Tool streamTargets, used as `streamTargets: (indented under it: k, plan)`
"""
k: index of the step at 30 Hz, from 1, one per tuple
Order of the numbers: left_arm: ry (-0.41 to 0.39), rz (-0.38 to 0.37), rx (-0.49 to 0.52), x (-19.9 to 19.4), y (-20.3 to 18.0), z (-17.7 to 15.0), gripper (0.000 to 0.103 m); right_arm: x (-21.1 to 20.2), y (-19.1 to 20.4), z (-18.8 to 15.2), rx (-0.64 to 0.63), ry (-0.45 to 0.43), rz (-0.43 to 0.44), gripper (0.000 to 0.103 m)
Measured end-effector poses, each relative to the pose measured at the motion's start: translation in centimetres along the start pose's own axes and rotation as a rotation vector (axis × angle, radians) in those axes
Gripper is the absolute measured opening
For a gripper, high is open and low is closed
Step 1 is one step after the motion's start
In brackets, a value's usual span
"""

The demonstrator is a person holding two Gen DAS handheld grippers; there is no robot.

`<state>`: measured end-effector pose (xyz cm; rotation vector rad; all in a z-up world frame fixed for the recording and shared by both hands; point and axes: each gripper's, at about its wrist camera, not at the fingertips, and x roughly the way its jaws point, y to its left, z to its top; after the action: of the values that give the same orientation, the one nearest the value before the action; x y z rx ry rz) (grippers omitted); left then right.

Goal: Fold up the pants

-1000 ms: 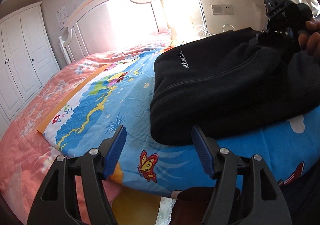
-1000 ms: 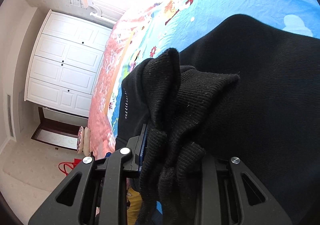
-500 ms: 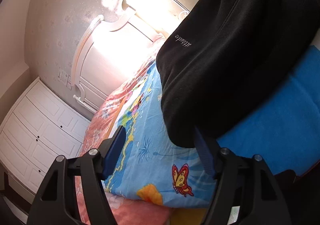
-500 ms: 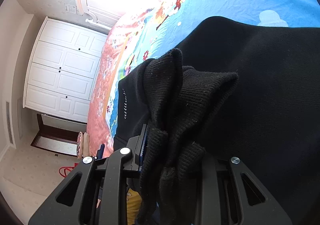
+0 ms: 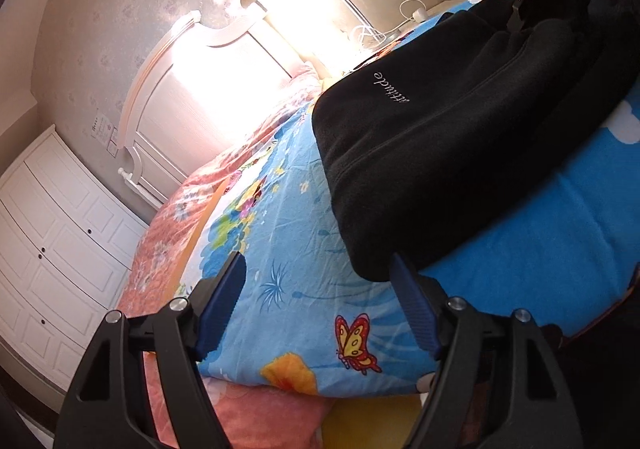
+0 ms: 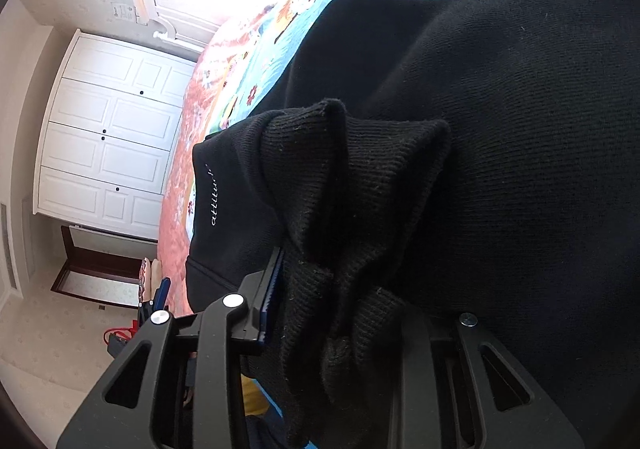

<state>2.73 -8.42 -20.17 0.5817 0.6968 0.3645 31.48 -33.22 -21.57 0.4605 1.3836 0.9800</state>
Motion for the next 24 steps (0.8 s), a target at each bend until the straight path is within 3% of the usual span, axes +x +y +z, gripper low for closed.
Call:
streamTargets:
  k: [3, 5, 7, 10, 12, 14, 16, 19, 22, 23, 24]
  plan:
    - [-0.015, -0.187, -0.231, -1.5, 3.7, 0.2, 0.068, 0.0, 0.0, -0.1, -0.016, -0.012, -0.004, 0.028]
    - [-0.028, -0.324, -0.436, -1.3, 6.6, 0.6, 0.055, 0.0, 0.2, 0.0, -0.015, -0.018, -0.005, 0.031]
    - [-0.036, -0.416, -0.568, -0.2, 8.5, 1.4, 0.039, -0.1, 0.4, 0.1, -0.022, -0.031, -0.004, 0.038]
    - [-0.039, -0.535, -0.606, 2.8, 9.3, 4.2, 0.036, -0.4, 1.4, 0.2, -0.059, -0.058, -0.012, 0.059]
    - [-0.012, -0.528, -0.61, 5.6, 9.6, 6.3, 0.04, -0.9, 1.8, 0.3, -0.071, -0.083, -0.02, 0.074]
    - [0.059, -0.542, -0.646, 9.4, 10.4, 7.7, 0.051, -1.2, 1.6, 0.6, -0.059, -0.093, -0.019, 0.074]
    - [0.147, -0.635, -0.707, 13.7, 11.2, 8.5, 0.064, -1.4, 1.1, 1.0, -0.042, -0.105, 0.001, 0.074]
    - [0.25, -0.766, -0.803, 18.8, 11.5, 8.2, 0.07, -1.3, 0.8, 1.4, -0.046, -0.108, 0.006, 0.073]
    - [0.304, -0.931, -0.899, 22.6, 11.3, 7.5, 0.071, -0.6, 0.9, 1.6, -0.066, -0.083, -0.015, 0.054]
    - [0.302, -0.983, -0.912, 23.3, 11.1, 7.6, 0.07, -0.3, 1.0, 1.6, -0.068, -0.07, -0.019, 0.042]
    - [0.293, -1.026, -0.902, 23.9, 10.8, 7.8, 0.058, 0.0, 1.2, 1.7, -0.071, -0.063, -0.022, 0.034]
